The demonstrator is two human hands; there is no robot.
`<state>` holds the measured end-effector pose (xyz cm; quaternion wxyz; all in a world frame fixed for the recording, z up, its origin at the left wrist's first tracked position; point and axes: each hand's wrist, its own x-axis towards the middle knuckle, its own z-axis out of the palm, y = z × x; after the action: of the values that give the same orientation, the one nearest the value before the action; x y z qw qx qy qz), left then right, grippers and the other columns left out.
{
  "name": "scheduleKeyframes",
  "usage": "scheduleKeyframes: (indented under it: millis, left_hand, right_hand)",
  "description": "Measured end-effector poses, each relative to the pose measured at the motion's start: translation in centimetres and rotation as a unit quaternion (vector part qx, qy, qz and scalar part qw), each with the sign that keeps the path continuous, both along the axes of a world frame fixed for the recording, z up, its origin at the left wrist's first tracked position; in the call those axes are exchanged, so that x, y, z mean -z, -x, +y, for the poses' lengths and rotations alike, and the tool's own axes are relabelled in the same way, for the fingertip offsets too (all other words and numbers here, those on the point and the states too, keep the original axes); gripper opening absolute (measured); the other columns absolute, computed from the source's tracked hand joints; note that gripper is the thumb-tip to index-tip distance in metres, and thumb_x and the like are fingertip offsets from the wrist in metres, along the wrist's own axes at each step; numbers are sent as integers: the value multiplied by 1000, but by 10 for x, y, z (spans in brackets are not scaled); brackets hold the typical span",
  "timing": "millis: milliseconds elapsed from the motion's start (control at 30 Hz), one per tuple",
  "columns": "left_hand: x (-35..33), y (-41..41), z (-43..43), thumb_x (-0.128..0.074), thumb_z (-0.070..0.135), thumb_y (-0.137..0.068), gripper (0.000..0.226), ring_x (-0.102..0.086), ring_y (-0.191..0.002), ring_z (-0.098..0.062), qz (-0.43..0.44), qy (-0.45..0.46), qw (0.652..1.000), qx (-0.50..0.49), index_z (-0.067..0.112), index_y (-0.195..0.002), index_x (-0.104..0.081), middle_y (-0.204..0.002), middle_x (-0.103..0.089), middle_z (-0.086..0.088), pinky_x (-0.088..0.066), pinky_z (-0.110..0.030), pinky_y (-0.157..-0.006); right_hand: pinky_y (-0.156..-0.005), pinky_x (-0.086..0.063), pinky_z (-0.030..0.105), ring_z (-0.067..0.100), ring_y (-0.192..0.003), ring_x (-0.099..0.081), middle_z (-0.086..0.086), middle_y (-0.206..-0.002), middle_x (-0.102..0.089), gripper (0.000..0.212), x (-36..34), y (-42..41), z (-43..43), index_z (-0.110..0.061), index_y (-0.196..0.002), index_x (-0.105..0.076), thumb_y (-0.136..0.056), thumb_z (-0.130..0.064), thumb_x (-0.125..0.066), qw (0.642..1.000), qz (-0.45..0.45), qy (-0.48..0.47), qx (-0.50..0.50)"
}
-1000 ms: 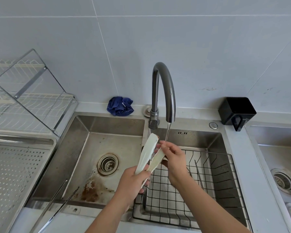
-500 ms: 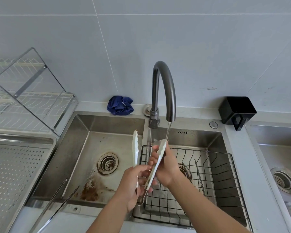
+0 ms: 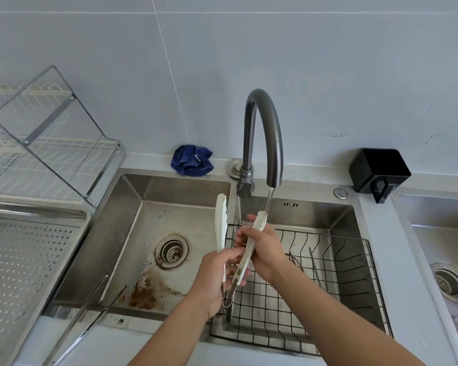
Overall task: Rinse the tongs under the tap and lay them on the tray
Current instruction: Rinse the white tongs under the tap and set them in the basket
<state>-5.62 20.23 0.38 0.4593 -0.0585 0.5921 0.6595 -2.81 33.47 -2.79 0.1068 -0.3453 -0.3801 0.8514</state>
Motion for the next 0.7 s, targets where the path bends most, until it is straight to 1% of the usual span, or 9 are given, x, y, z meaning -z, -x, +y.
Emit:
scheduleKeyframes:
  millis: [133,267,367,433,500,533,600,667,700]
  left_hand:
    - [3,-1,2,-72,35,-81,31,-73,-83,-25,60,0,998,6,13,-101,-81,-91,-75,-17,-55,-31,-63]
    - [3,-1,6,-66,26,-86,17,-73,-77,-14,115,37,993,-17,27,-91,-82,-84,-79,-8,-55,-21,-61]
    - [5,2,4,-65,26,-86,17,-72,-77,-18,121,39,991,-35,22,-89,-82,-86,-79,-13,-56,-24,-62]
    - [7,1,4,-63,31,-80,25,-72,-87,-19,155,39,987,-22,26,-98,-81,-94,-79,-7,-57,-31,-74]
    - [8,-1,6,-61,34,-79,26,-71,-91,-14,189,45,981,-13,37,-98,-79,-95,-79,5,-56,-32,-81]
    - [8,-3,7,-60,34,-80,24,-70,-87,-10,208,48,977,-5,40,-95,-78,-92,-78,7,-55,-29,-79]
    - [9,-5,9,-59,33,-79,23,-61,-74,-11,248,63,967,14,30,-92,-78,-77,-70,4,-48,-28,-69]
    - [9,-4,9,-60,31,-76,27,-52,-70,-19,262,79,962,15,11,-88,-73,-71,-59,-3,-41,-34,-64]
    - [10,-3,7,-61,32,-76,26,-51,-70,-21,252,84,964,8,10,-85,-72,-72,-58,-5,-41,-36,-65]
  right_hand:
    - [-66,-61,37,24,-67,-71,9,-84,-74,13,-7,1,15,-10,-109,-61,-98,-16,-64,977,-82,-197,0]
    - [-62,-61,32,22,-71,-73,9,-82,-76,6,1,-7,-16,-16,-99,-63,-93,-15,-66,959,-105,-264,-20]
    - [-76,-64,43,28,-85,-75,12,-91,-76,13,2,-12,-14,-18,-100,-65,-90,-11,-70,966,-87,-234,-66]
    - [-78,-64,46,25,-88,-72,5,-95,-72,29,-1,-8,2,-31,-101,-60,-87,-9,-73,945,-108,-303,-54]
    - [-70,-63,50,28,-82,-70,7,-89,-69,17,-8,-3,15,-29,-95,-59,-91,-18,-71,914,-132,-383,-15]
    - [-66,-62,53,33,-77,-70,13,-85,-68,8,-11,-1,16,-22,-93,-60,-95,-24,-67,910,-140,-390,9]
    - [-59,-61,55,38,-73,-71,17,-80,-69,18,-11,0,14,-15,-89,-59,-100,-29,-58,915,-154,-371,35]
    - [-63,-64,49,37,-75,-73,12,-79,-72,13,-9,-2,13,-14,-92,-61,-101,-20,-54,947,-119,-298,29]
    - [-66,-64,44,34,-79,-74,11,-83,-75,11,-8,-4,14,-13,-97,-62,-98,-10,-52,966,-83,-245,17]
